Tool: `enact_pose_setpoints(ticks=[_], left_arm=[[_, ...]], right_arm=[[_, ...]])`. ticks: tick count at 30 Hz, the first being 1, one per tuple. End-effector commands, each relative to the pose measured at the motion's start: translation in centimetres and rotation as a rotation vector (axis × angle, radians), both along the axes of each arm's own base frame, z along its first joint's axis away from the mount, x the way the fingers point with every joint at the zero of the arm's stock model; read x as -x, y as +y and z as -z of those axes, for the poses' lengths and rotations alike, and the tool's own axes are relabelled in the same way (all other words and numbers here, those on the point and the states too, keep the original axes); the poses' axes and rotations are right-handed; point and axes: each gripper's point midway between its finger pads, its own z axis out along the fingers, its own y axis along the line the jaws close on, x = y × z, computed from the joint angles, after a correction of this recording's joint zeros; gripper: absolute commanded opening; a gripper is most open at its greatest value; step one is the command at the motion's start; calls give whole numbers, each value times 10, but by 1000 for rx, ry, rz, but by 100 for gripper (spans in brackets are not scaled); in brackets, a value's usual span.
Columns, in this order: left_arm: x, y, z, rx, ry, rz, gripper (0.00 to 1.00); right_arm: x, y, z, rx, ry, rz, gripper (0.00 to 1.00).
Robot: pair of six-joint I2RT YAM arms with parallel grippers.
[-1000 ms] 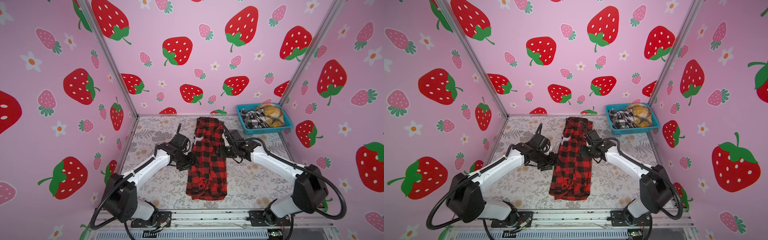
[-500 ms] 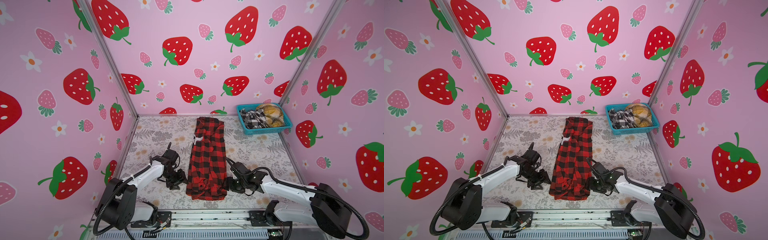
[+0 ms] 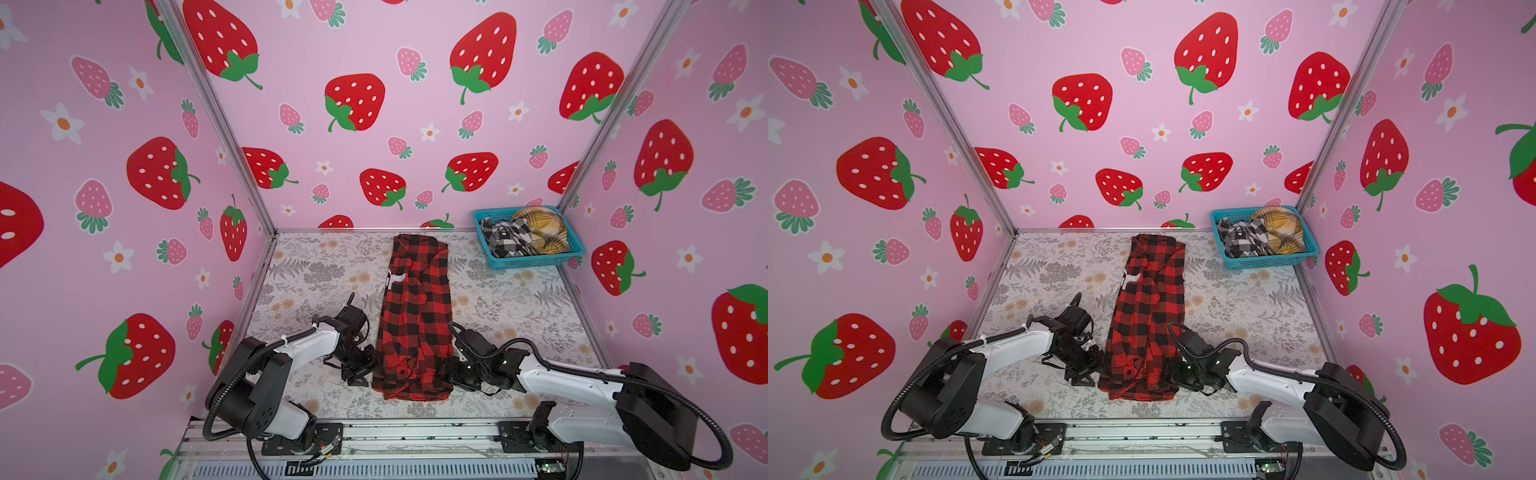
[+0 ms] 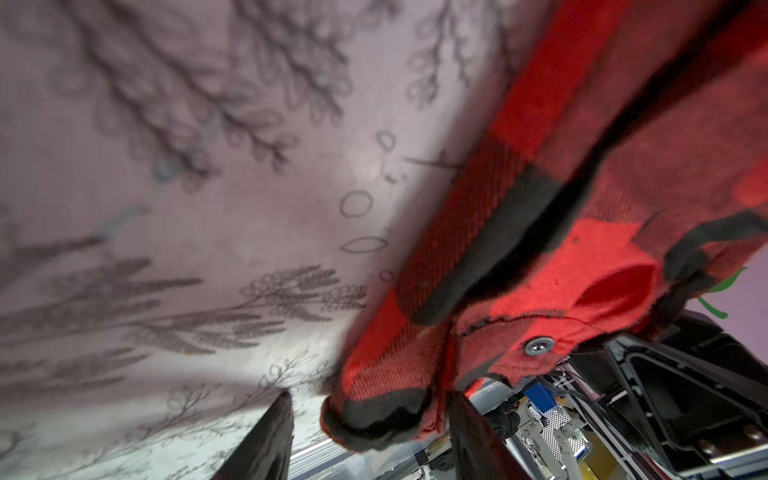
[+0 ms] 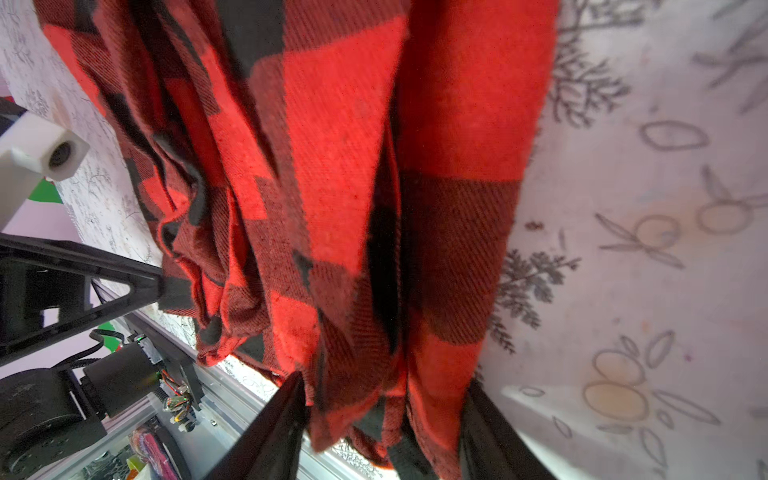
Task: Fold and stack the long sleeve shirts
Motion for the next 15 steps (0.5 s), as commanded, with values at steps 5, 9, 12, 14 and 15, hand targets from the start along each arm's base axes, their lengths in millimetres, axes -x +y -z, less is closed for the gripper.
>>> enact_pose_setpoints(ticks=[5,9,12,14,15], left_arm=[[-2,-9,3,15,1,33,59],[-3,-15,3,15,-2,55,55],[-4,-22,2,19,-6,73,50],[-3,-26,3,23,-5,83,46],[-3,-28,3,23,-4,89,43]], right_arm=[[4,-8,9,17,26,49,49],[4,-6,12,24,29,44,44],[3,-6,14,33,29,40,40],[2,-5,14,39,26,37,38],[2,-5,14,42,25,34,37]])
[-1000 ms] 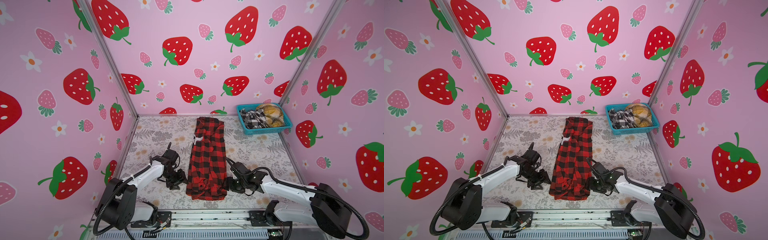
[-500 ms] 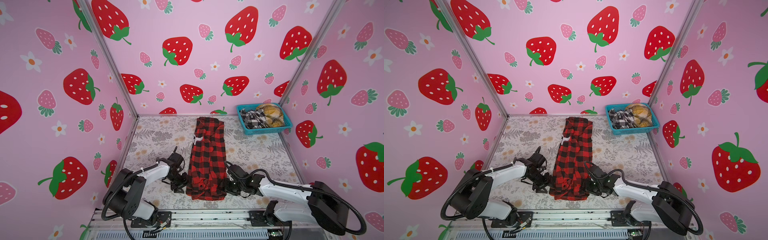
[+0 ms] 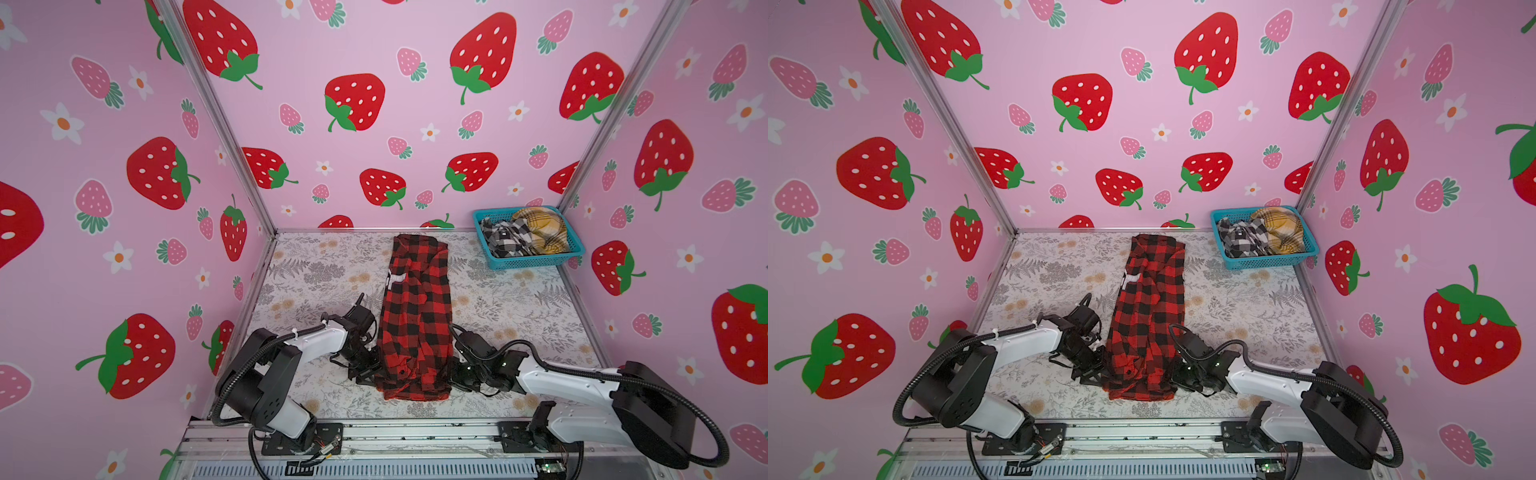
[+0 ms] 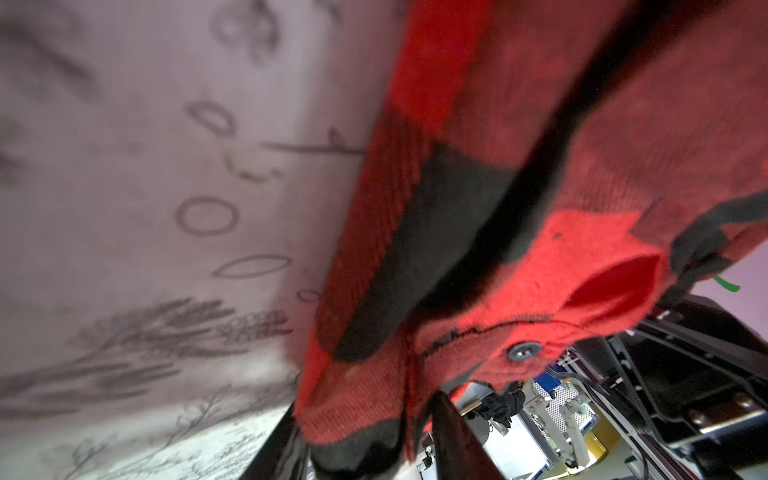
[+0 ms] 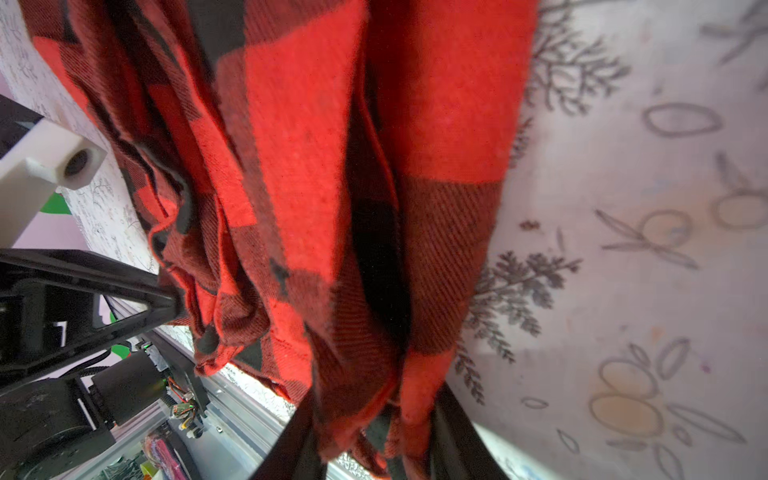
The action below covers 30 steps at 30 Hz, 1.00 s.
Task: Fold and stack the long sleeve shirts
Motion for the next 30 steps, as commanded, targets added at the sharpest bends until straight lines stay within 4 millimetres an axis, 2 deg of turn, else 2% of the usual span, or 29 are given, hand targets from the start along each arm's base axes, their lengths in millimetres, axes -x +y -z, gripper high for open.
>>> enact_pose_setpoints(ticks=[1,5,13,14,20,24,30], left_arm=[[-8,-9,1,-2,-24,17,41],[-9,-14,0,5,-27,35,27],[-10,-20,0,7,-29,49,7],[-9,-20,-1,7,-31,48,1],[-8,-21,-5,12,-37,55,0],[-7,-22,-8,17,-39,61,0],[-6,-25,-24,37,-69,76,0]], right_arm=[[1,-6,8,48,10,8,36],[1,-4,8,44,6,4,32],[-3,-7,4,49,-17,14,26],[-3,-7,3,46,-19,14,25],[-6,-4,-3,48,-39,2,13],[-11,-3,-12,51,-68,0,10],[-10,-2,-19,69,-82,-29,0]])
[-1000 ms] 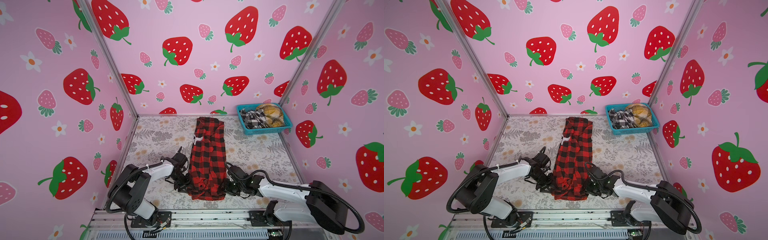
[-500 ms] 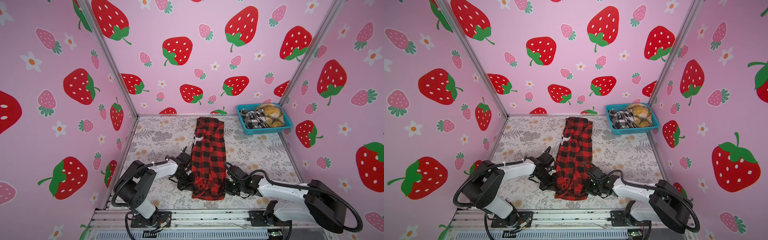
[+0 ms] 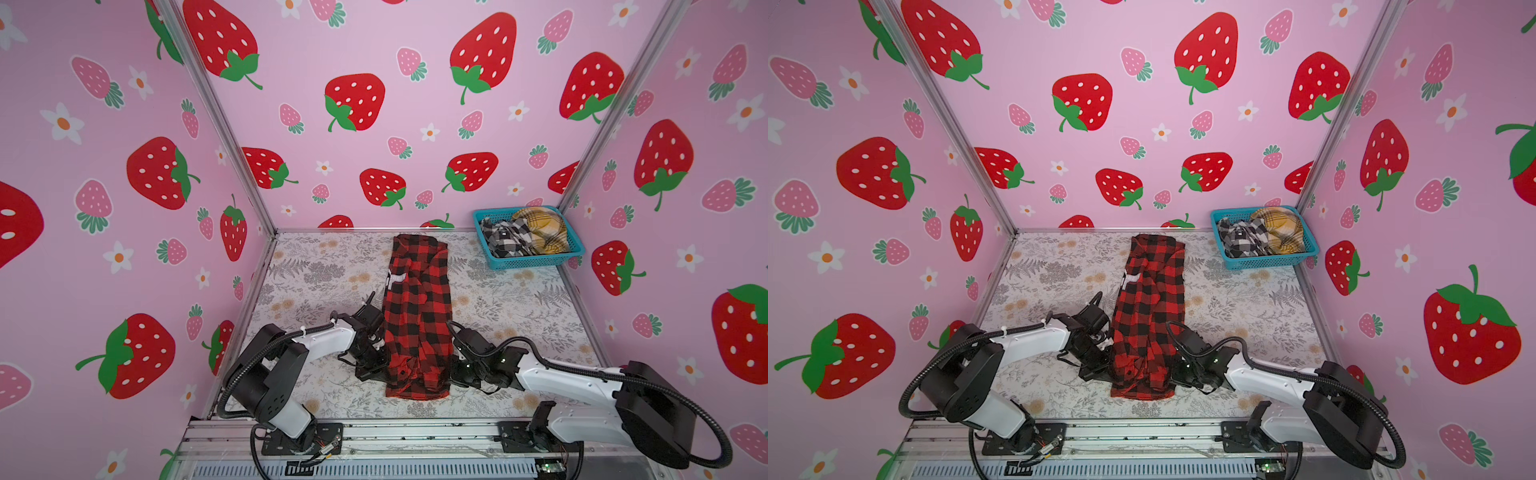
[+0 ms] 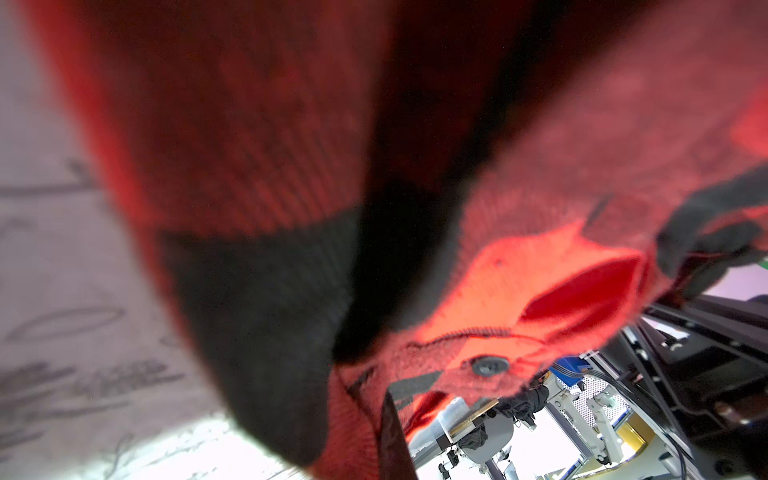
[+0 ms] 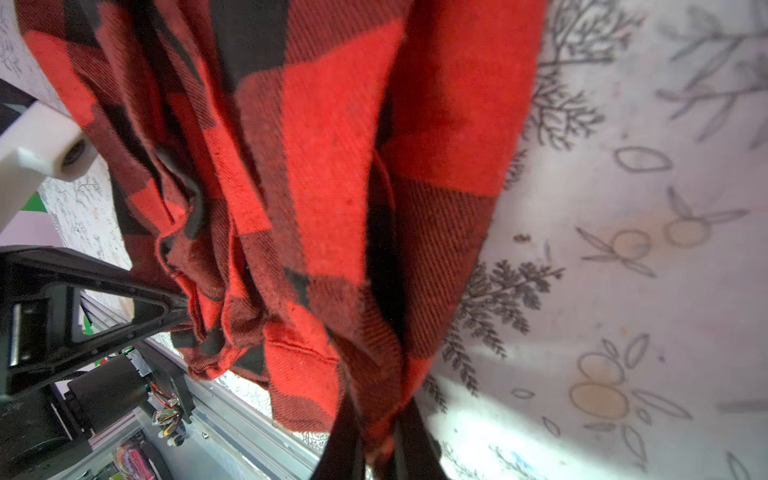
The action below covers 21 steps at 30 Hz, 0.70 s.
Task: Fold and stack the long sleeve shirts
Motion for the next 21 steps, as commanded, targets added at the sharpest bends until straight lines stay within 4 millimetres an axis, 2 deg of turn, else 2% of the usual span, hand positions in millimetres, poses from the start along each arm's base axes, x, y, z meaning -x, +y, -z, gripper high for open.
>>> enact_pose_setpoints(ticks=[1,7,11,13,15,18,21], left_arm=[[-2,-8,-20,29,-27,17,0],[18,-7,-23,29,-17,43,0],[38,-8,-26,24,-14,75,0],[41,-7,-31,23,-29,81,0],[37,-8,-40,33,-67,82,0],[23,-13,-55,52,-130,74,0],[-3,-22,-78,82,-201,41,0]], right_arm=[[-2,0,-10,25,-32,-8,0],[9,1,-19,43,-46,-10,0],[27,-3,-20,75,-28,-14,0],[30,-5,-24,84,-34,-11,0],[29,-8,-29,88,-45,5,0],[17,-8,-45,67,-92,30,0],[-4,-6,-65,52,-132,38,0]])
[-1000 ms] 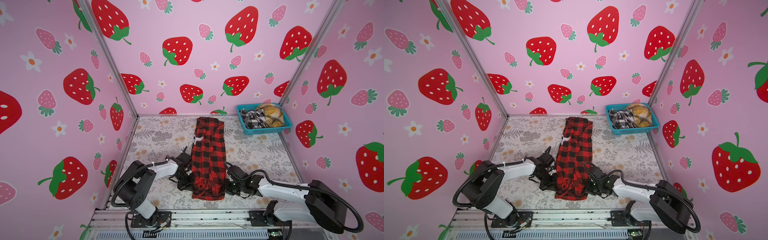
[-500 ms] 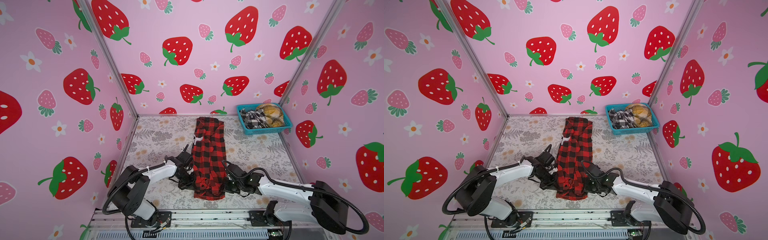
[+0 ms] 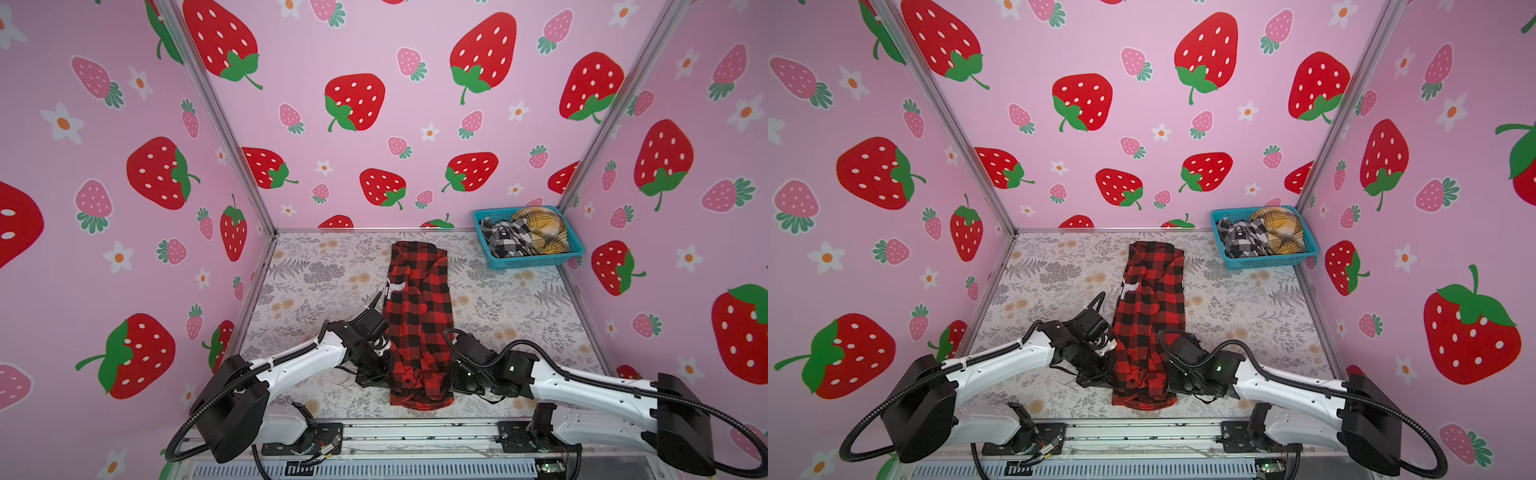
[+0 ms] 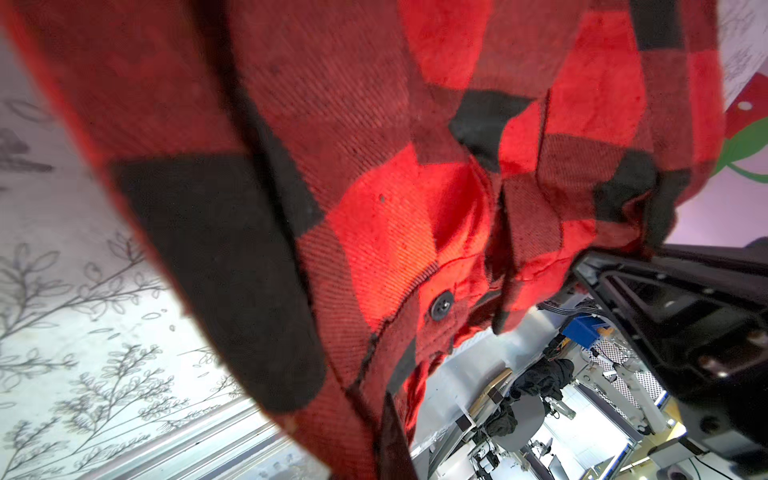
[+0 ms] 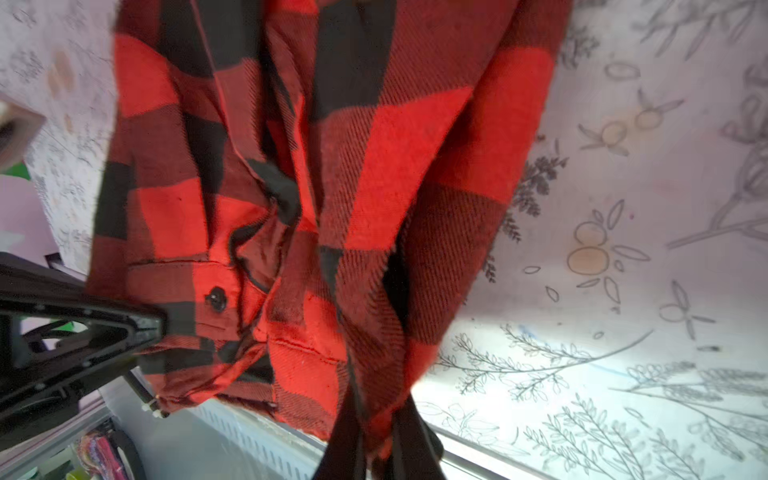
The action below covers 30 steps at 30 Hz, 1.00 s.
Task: Fold and stack the long sleeve shirts
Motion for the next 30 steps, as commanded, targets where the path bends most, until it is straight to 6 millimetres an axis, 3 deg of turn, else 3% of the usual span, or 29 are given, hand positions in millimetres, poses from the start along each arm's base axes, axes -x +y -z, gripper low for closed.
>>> enact_pose_setpoints(ticks=[1,6,10,11,12,13,14,15,16,18,21,25,27,30], left_arm=[[-37,-12,-35,49,-98,-53,0],[-119,-19,-69,121,-193,-212,0],[-202,-24,-80,144,-247,-279,0],[-227,-23,-81,134,-260,-300,3],[-250,-22,-82,128,-278,-311,21],[-274,-18,-76,90,-288,-314,37],[-296,-11,-71,32,-293,-324,49],[-312,-12,-71,34,-304,-324,58],[-329,-11,-71,29,-315,-328,78],[-352,-9,-80,38,-335,-341,80],[-368,5,-108,23,-411,-383,82],[-348,20,-133,-13,-467,-380,78],[-326,15,-117,-12,-435,-360,73],[-292,-11,-85,27,-325,-285,54]], right_arm=[[-31,-3,-28,-3,-82,48,0],[-106,5,-61,-90,-157,69,1],[-195,13,-80,-89,-218,66,2],[-221,16,-85,-88,-241,68,7],[-244,16,-85,-75,-251,77,17],[-271,19,-88,-77,-271,75,38],[-297,20,-90,-64,-296,73,50],[-318,17,-88,-25,-303,84,61],[-339,17,-93,-11,-330,78,67],[-365,15,-106,-5,-379,87,78],[-378,13,-132,-4,-459,80,90],[-362,9,-137,6,-478,63,83],[-344,10,-125,-7,-474,51,76],[-319,11,-86,-29,-410,35,55]])
